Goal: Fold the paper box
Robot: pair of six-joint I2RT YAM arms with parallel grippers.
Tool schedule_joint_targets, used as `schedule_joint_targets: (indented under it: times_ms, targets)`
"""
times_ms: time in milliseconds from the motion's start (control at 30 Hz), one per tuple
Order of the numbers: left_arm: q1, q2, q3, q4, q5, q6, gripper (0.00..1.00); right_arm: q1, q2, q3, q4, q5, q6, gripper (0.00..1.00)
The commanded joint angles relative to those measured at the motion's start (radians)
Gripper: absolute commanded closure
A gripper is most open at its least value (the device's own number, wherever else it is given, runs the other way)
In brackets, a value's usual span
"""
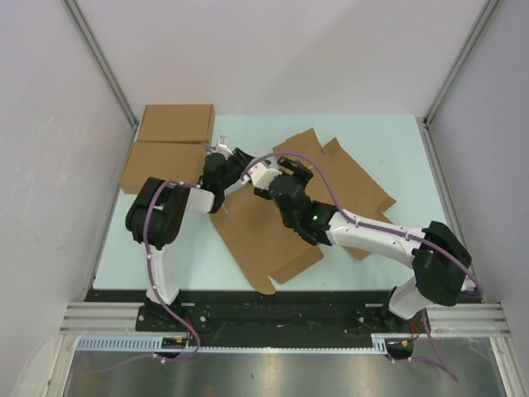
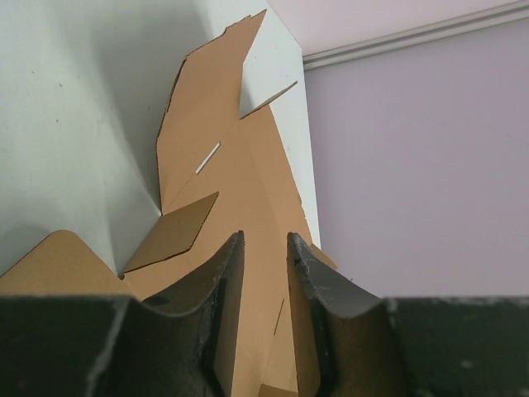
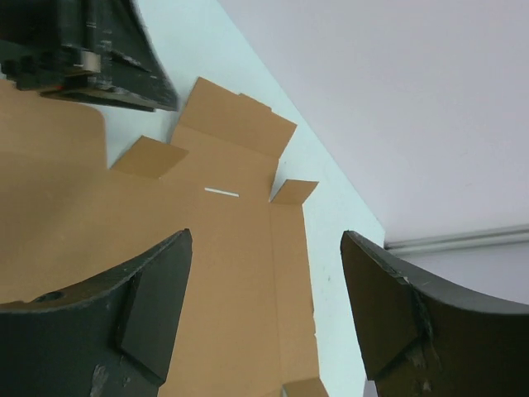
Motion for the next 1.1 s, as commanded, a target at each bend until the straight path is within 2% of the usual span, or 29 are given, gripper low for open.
schedule_joint_targets:
  times_ms: [0, 67, 133, 200, 233, 267, 300, 367, 433, 467, 633, 800, 900, 1067]
  targets:
    - [-0.007, -0.035, 0.021, 0.009, -0.014, 0.041, 0.67, -0.112, -0.099, 0.082, -0.079, -0.072, 0.231, 0.23]
    - [-0.008, -0.038, 0.014, 0.012, -0.02, 0.041, 0.67, -0.22, -0.127, 0.094, -0.099, -0.141, 0.326, 0.24]
    - [-0.007, -0.044, 0.006, 0.015, -0.029, 0.041, 0.67, -0.311, -0.159, 0.096, -0.101, -0.184, 0.492, 0.25]
    - [-0.007, -0.052, 0.005, 0.011, -0.031, 0.041, 0.67, -0.475, -0.168, 0.096, -0.105, -0.297, 0.605, 0.27]
    - [-0.008, -0.056, 0.003, 0.009, -0.031, 0.044, 0.67, -0.532, -0.168, 0.097, -0.108, -0.342, 0.732, 0.27]
    - [-0.007, -0.064, 0.003, 0.004, -0.037, 0.045, 0.67, -0.589, -0.164, 0.097, -0.114, -0.463, 0.794, 0.27]
    - [-0.007, -0.078, 0.0, -0.008, -0.041, 0.056, 0.67, -0.729, -0.156, 0.096, -0.121, -0.539, 0.861, 0.27]
    - [-0.007, -0.093, -0.003, -0.035, -0.052, 0.081, 0.67, -0.896, -0.097, 0.096, -0.107, -0.761, 0.98, 0.27]
    - [-0.007, -0.11, -0.002, -0.058, -0.057, 0.099, 0.66, -0.974, -0.016, 0.099, -0.079, -0.921, 1.02, 0.26]
    - [-0.005, -0.113, 0.0, -0.081, -0.058, 0.119, 0.66, -0.992, 0.009, 0.103, -0.064, -1.002, 1.019, 0.26]
    - [0.004, -0.122, 0.004, -0.157, -0.075, 0.162, 0.65, -1.066, 0.195, 0.188, -0.09, -1.135, 0.974, 0.23]
    - [0.01, -0.118, 0.017, -0.25, -0.072, 0.231, 0.64, -1.085, 0.391, 0.327, -0.14, -1.198, 0.895, 0.21]
    - [0.016, -0.101, 0.023, -0.259, -0.068, 0.242, 0.64, -1.091, 0.491, 0.425, -0.251, -1.198, 0.826, 0.21]
    - [0.024, -0.066, 0.04, -0.282, -0.071, 0.252, 0.64, -1.114, 0.575, 0.499, -0.295, -1.244, 0.785, 0.21]
